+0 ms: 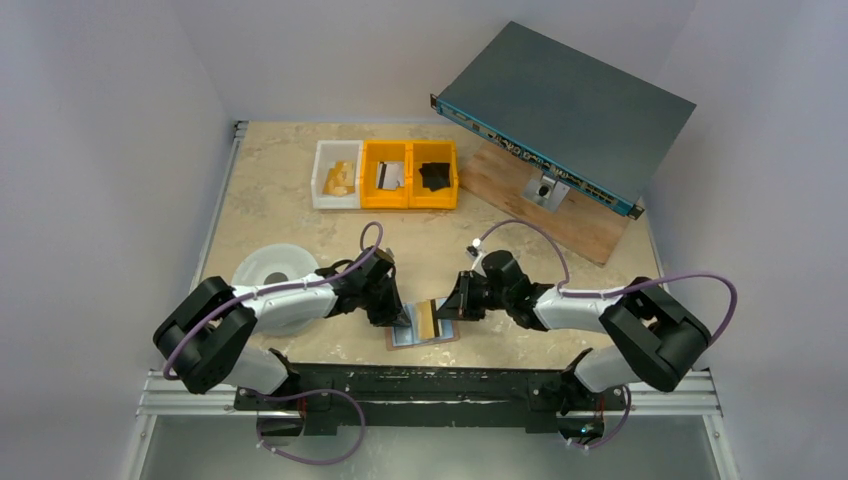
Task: Take the credit cards out of the card holder
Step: Remove the credit card from the card holder.
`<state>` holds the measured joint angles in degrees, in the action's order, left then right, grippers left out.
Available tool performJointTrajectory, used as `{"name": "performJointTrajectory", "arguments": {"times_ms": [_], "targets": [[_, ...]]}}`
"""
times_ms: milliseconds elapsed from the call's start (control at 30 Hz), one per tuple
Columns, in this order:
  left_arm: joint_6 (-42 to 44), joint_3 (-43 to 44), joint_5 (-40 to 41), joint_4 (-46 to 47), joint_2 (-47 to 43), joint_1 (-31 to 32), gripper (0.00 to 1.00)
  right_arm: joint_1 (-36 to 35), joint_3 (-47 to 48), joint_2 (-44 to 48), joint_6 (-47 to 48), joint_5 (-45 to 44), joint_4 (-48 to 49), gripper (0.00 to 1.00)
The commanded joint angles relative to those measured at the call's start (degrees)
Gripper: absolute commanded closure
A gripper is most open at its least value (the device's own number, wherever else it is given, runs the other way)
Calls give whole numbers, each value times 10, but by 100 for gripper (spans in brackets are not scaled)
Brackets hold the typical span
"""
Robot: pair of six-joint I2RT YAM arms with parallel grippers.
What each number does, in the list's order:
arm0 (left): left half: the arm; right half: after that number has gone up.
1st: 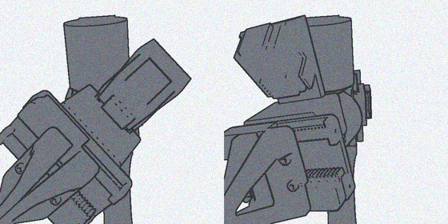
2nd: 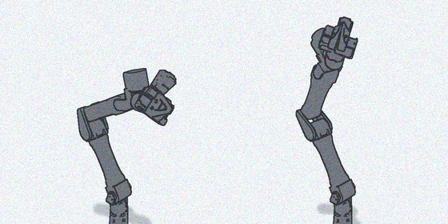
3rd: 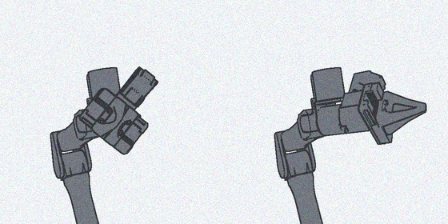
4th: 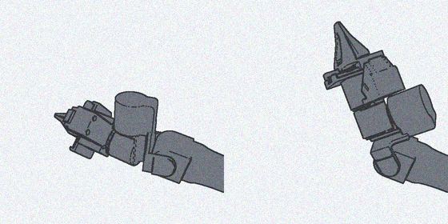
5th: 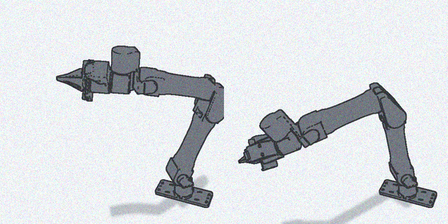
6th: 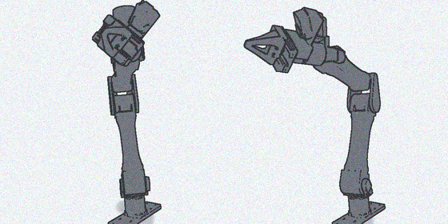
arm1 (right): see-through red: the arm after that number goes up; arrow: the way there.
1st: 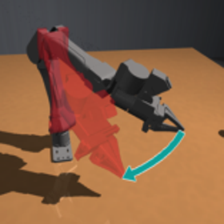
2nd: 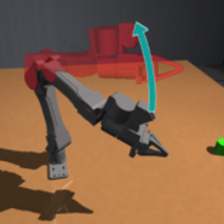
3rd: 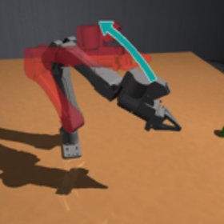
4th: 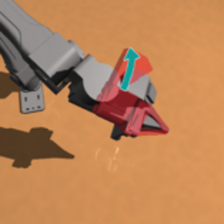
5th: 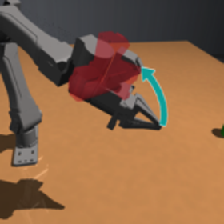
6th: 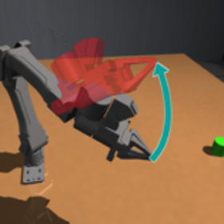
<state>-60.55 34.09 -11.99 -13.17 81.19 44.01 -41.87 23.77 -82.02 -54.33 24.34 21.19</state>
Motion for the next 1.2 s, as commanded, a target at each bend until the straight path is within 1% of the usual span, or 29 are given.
{"name": "performJointTrajectory", "arguments": {"times_ms": [0, 300, 500, 533, 633, 700, 800, 933, 1033, 1167], "targets": [[15, -36, 86, -80, 24, 2, 100, 5, 18, 26, 33, -51, -75, 100], [28, -18, 81, -91, 0, 2, 100, 15, 32, 79, 48, -72, -134, 100], [54, 31, 95, -153, -62, 2, 100, 21, 49, 107, 49, -71, -160, 100], [59, 42, 98, -165, -75, 2, 98, 22, 52, 111, 50, -70, -164, 100], [80, 74, 96, -193, -107, 1, 86, 25, 64, 123, 50, -63, -172, 100], [92, 87, 86, -195, -127, 0, 71, 27, 75, 129, 49, -56, -175, 100], [107, 90, 35, -169, -151, -15, 55, 29, 98, 134, 42, -37, -171, 100], [106, 55, -75, -80, -183, -65, 46, 36, 127, 136, 21, 8, -148, 100], [96, 30, -149, -15, -199, -100, 43, 43, 142, 136, -2, 44, -119, 100], [75, 3, -210, 59, -224, -132, 39, 51, 144, 133, -40, 92, -65, 100]]}}
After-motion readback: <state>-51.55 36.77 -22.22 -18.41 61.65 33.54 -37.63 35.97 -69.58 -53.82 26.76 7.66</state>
